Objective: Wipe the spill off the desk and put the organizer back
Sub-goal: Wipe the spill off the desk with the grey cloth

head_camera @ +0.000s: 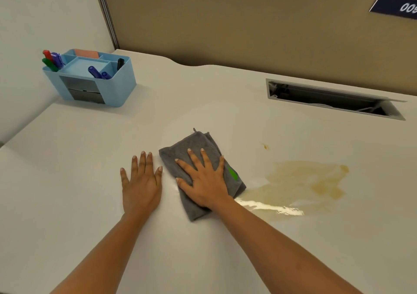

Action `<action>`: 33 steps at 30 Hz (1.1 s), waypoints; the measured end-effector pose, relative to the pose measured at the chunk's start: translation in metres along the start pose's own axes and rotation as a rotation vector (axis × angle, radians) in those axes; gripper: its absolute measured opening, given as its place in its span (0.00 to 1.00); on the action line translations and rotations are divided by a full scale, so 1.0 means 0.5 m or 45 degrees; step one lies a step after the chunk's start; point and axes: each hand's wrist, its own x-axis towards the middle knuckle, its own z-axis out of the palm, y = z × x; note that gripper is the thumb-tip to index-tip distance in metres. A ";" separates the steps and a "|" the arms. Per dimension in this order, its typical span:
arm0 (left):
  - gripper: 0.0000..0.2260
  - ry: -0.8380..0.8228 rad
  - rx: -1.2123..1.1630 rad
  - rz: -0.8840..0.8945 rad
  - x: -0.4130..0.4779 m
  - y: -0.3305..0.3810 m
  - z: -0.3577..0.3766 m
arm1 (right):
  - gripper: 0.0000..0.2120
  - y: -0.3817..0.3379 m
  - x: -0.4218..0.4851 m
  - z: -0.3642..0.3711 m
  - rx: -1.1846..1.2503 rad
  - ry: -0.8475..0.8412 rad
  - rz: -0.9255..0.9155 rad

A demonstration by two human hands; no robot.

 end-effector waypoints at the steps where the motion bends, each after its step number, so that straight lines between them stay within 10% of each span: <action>1: 0.24 0.003 -0.003 -0.009 -0.007 0.004 0.002 | 0.26 -0.002 -0.013 0.002 0.008 0.009 -0.017; 33: 0.27 0.068 -0.011 -0.064 -0.087 0.036 0.017 | 0.23 0.105 -0.193 -0.039 0.076 0.035 0.264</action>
